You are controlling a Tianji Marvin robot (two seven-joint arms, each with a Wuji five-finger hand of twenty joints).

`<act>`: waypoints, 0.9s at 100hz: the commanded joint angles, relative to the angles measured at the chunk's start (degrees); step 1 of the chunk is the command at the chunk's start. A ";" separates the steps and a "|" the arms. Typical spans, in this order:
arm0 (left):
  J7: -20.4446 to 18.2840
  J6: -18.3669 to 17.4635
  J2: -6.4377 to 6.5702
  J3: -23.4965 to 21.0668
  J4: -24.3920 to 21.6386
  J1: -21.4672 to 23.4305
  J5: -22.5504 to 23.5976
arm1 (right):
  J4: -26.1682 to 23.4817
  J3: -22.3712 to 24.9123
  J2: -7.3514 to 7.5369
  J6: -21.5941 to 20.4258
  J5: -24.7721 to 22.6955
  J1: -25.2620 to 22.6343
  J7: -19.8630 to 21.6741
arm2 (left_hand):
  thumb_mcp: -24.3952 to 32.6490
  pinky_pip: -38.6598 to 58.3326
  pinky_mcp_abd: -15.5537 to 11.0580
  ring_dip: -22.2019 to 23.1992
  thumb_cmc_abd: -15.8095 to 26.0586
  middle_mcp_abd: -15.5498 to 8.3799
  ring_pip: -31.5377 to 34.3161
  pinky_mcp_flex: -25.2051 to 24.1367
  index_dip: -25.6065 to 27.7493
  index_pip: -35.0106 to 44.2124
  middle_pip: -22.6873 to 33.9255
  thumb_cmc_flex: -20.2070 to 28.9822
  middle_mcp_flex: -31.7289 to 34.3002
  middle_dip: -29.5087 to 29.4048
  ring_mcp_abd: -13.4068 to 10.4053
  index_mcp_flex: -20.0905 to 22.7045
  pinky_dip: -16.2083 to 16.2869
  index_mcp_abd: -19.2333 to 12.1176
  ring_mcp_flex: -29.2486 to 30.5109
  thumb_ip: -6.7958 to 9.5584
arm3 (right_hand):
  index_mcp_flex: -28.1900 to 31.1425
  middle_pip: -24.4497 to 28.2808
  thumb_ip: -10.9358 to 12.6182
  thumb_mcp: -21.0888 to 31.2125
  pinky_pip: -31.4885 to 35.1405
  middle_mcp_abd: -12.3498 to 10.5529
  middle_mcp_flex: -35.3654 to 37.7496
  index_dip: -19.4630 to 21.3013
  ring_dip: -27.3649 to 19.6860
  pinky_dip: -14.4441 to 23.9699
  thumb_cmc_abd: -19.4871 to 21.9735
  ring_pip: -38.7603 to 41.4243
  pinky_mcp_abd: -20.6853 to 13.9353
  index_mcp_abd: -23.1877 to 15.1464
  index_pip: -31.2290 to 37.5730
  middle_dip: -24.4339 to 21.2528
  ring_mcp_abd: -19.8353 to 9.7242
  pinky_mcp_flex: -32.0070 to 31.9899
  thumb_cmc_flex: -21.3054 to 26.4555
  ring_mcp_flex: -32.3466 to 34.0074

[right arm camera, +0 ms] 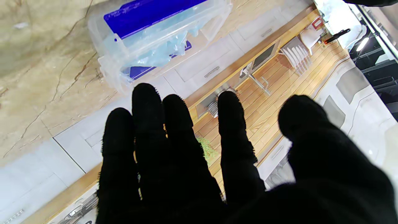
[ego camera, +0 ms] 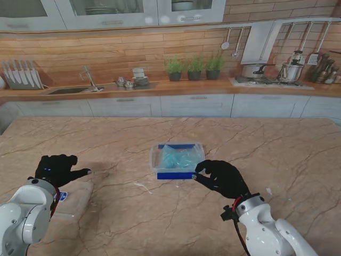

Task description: Fold the bubble film and place it into the plastic crate

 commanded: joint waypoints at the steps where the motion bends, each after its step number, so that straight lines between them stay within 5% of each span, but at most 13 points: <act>1: -0.99 -0.15 -0.41 0.50 0.81 0.60 1.71 | -1.71 0.96 0.00 -1.43 -1.54 -1.63 1.62 | -0.31 2.93 1.97 0.95 1.59 2.12 1.89 1.02 -0.17 -1.10 0.86 -2.14 0.39 0.42 1.82 0.39 1.77 2.02 1.22 2.05 | 0.04 0.29 2.67 -1.00 2.41 0.23 0.21 1.03 0.77 1.57 3.05 1.33 -1.16 -0.43 -1.04 0.94 0.28 -0.65 -1.76 -0.10; 28: -3.37 11.71 -0.63 1.55 5.61 0.02 3.62 | -1.98 1.48 -0.38 -0.87 -2.09 -2.66 -0.52 | -0.19 -1.30 0.19 -1.58 0.60 0.75 -2.57 -6.27 -3.45 -6.33 -1.45 -3.03 -5.11 -1.53 0.70 -4.14 0.77 1.00 -5.06 2.26 | 1.02 0.44 3.03 -1.29 2.55 0.33 0.97 1.94 0.82 1.71 3.01 1.49 -0.67 -0.15 -0.83 0.97 0.68 -0.40 -1.42 0.34; 41: -0.33 14.20 -0.84 0.31 7.88 1.05 0.95 | -1.87 1.52 -0.40 -0.35 -2.08 -2.67 -0.57 | -0.12 -1.94 0.45 -1.83 -0.20 0.58 -3.37 -7.28 -3.74 -6.91 -2.09 -2.62 -5.81 -1.95 0.89 -3.88 0.65 0.84 -5.81 2.31 | 1.23 0.50 3.11 -1.40 2.65 0.45 1.06 2.15 0.86 1.79 3.13 1.61 -0.63 -0.09 -0.88 0.97 0.68 -0.43 -1.29 0.43; 90: 1.11 22.07 -1.16 -2.64 11.39 2.98 -3.82 | -1.68 1.61 -0.30 0.13 -2.27 -2.65 -0.03 | 0.24 -5.85 -1.12 -2.37 -1.75 0.45 -6.77 -12.37 -5.28 -11.98 -5.03 0.13 -13.93 -3.06 -0.29 -10.87 -0.96 1.17 -11.24 2.57 | 1.79 0.68 3.38 -1.79 2.67 0.42 1.42 2.81 0.96 1.90 3.61 1.78 -0.60 -0.07 -0.96 0.99 0.69 -0.46 -1.24 0.54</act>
